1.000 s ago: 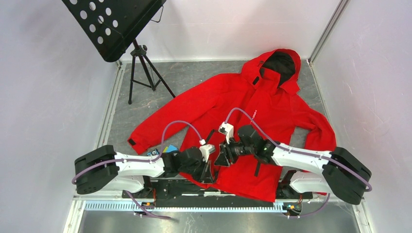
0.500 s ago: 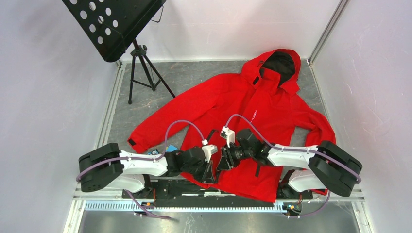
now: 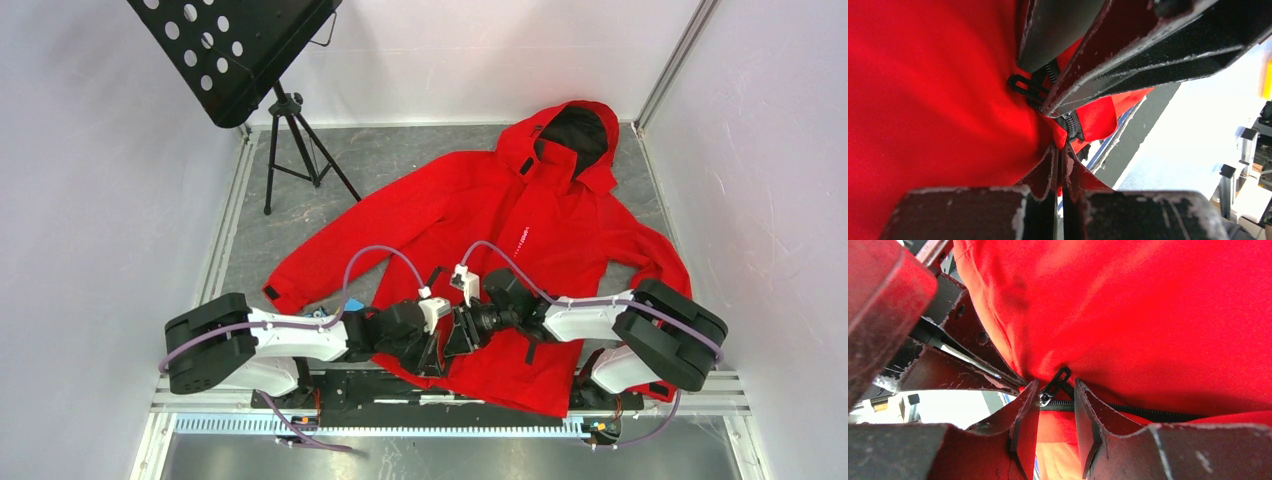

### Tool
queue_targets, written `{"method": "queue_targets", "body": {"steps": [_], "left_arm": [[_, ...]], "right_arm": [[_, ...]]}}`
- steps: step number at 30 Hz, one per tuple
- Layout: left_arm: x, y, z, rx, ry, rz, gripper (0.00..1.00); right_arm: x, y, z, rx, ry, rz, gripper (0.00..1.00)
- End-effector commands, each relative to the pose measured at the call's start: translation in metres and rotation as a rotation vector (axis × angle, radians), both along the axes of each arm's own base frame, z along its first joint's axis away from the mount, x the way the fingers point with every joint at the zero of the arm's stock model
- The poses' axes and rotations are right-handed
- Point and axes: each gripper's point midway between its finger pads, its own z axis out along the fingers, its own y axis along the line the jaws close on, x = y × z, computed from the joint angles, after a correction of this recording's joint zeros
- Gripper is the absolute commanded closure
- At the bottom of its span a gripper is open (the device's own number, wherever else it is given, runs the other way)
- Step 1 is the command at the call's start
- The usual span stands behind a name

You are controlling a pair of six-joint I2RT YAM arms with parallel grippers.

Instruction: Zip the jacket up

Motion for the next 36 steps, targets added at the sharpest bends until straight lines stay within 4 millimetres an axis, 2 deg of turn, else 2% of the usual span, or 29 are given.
{"method": "queue_targets", "body": {"steps": [1, 7, 13, 21, 28, 36], "left_arm": [[0.015, -0.009, 0.008, -0.006, -0.100, -0.009, 0.98], [0.016, -0.009, 0.007, 0.003, -0.102, -0.012, 0.98], [0.013, -0.008, 0.007, 0.002, -0.095, -0.022, 0.98], [0.012, -0.007, 0.009, -0.003, -0.095, -0.024, 0.98], [0.012, -0.007, 0.010, -0.005, -0.093, -0.023, 0.98], [0.011, -0.007, 0.010, 0.000, -0.090, -0.027, 0.98]], "right_arm": [[-0.012, 0.002, 0.001, 0.045, 0.063, 0.028, 0.63], [-0.017, 0.007, 0.011, 0.115, 0.091, 0.040, 0.65], [-0.017, 0.013, 0.020, 0.185, 0.096, 0.032, 0.77], [-0.016, 0.014, 0.016, 0.196, 0.076, 0.035, 0.72], [-0.003, 0.019, 0.011, 0.178, -0.003, 0.039, 0.72], [-0.001, 0.024, 0.012, 0.202, -0.078, 0.101, 0.73]]}}
